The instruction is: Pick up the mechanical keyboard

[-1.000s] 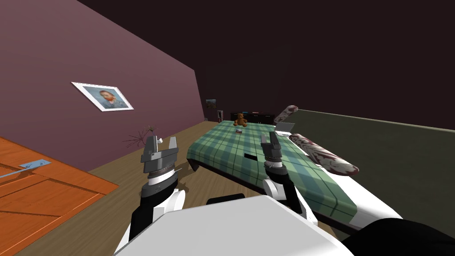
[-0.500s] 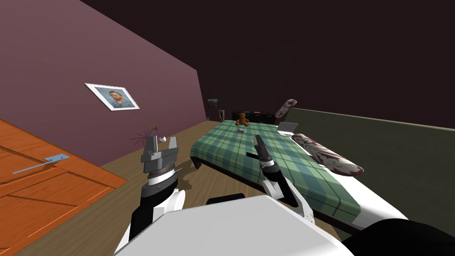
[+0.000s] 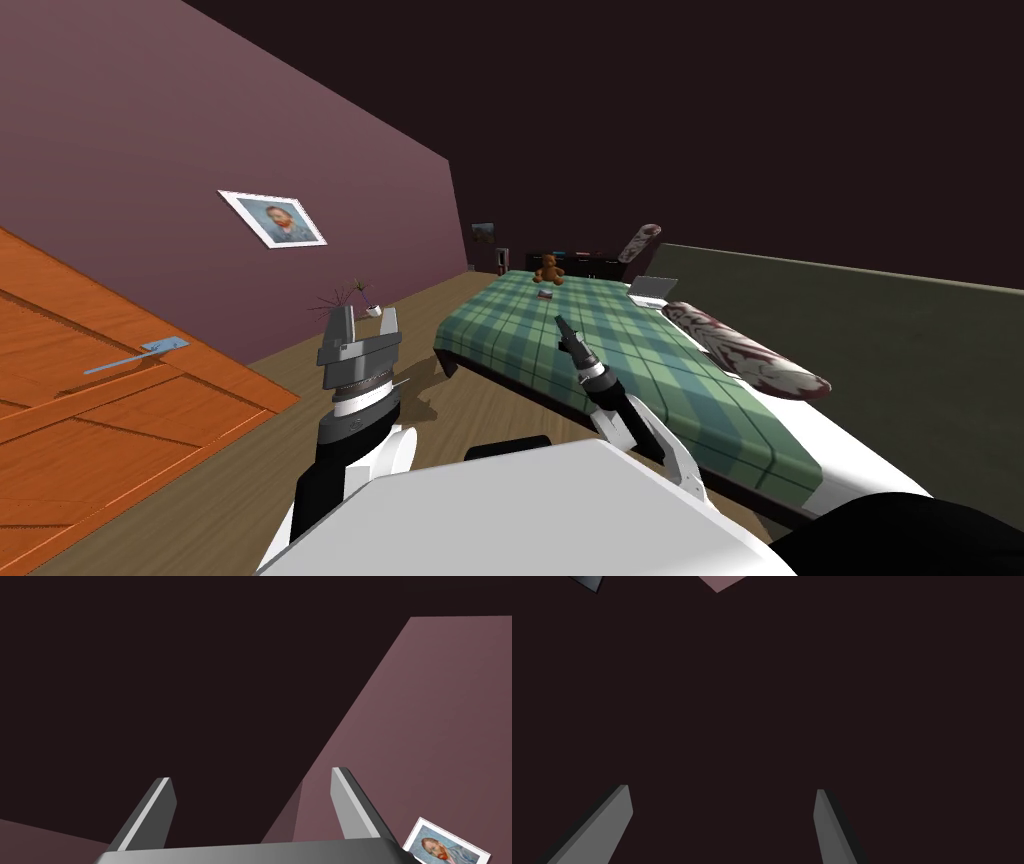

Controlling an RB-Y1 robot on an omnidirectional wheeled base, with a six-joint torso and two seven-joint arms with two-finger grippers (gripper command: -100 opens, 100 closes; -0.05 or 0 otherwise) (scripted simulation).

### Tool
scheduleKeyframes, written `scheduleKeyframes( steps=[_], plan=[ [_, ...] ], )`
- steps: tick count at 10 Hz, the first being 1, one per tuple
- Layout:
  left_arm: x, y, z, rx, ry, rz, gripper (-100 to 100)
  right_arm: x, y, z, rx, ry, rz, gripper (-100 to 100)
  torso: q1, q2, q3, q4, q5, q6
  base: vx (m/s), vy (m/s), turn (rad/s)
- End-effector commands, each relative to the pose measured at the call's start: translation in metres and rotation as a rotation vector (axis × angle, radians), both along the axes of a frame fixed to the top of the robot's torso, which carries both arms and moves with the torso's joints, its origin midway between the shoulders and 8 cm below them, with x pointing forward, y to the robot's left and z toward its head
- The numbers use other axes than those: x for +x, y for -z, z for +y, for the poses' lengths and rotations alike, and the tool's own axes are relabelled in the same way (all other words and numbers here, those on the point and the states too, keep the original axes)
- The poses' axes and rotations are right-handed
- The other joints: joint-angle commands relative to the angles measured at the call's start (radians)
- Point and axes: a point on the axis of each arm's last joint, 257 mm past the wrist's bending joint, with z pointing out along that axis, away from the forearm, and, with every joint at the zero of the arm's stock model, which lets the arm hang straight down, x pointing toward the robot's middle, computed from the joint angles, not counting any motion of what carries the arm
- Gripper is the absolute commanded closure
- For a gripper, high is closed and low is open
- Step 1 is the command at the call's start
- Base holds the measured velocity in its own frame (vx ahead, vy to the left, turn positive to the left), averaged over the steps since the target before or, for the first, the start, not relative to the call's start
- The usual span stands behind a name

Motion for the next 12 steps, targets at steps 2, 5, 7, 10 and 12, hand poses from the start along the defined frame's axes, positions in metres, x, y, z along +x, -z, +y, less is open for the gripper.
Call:
scheduleKeyframes(
  steps=[2, 5, 7, 10, 12],
  plan=[
    [0.0, 0.0, 0.0, 0.0, 0.0, 0.0, 0, 0.005, 0.036, 0.017, -0.113, -0.027, 0.069, -100, 0.0, 0.0, 0.0, 0.0, 0.0, 0.0, -0.007, 0.036, 0.062],
    [0.0, 0.0, 0.0, 0.0, 0.0, 0.0, 0, 0.006, 0.092, 0.031, -0.272, -0.058, 0.165, -100, 0.0, -0.002, -0.001, 0.0, 0.0, 0.0, 0.011, 0.034, 0.051],
    [0.0, 0.0, 0.0, 0.0, 0.0, 0.0, 0, 0.004, 0.122, 0.035, -0.357, -0.075, 0.215, -100, 0.0, -0.002, -0.001, 0.0, 0.0, 0.0, 0.019, 0.029, 0.05],
    [0.0, 0.0, 0.0, 0.0, 0.0, 0.0, 0, -0.001, 0.156, 0.035, -0.46, -0.096, 0.266, -100, 0.0, -0.003, -0.002, -0.001, 0.0, 0.0, 0.032, 0.026, 0.05],
    [0.0, 0.0, 0.0, 0.0, 0.0, 0.0, 0, -0.009, 0.189, 0.033, -0.556, -0.115, 0.316, -100, 0.0, -0.005, -0.003, -0.001, 0.0, 0.0, 0.054, 0.022, 0.062]
  ],
)
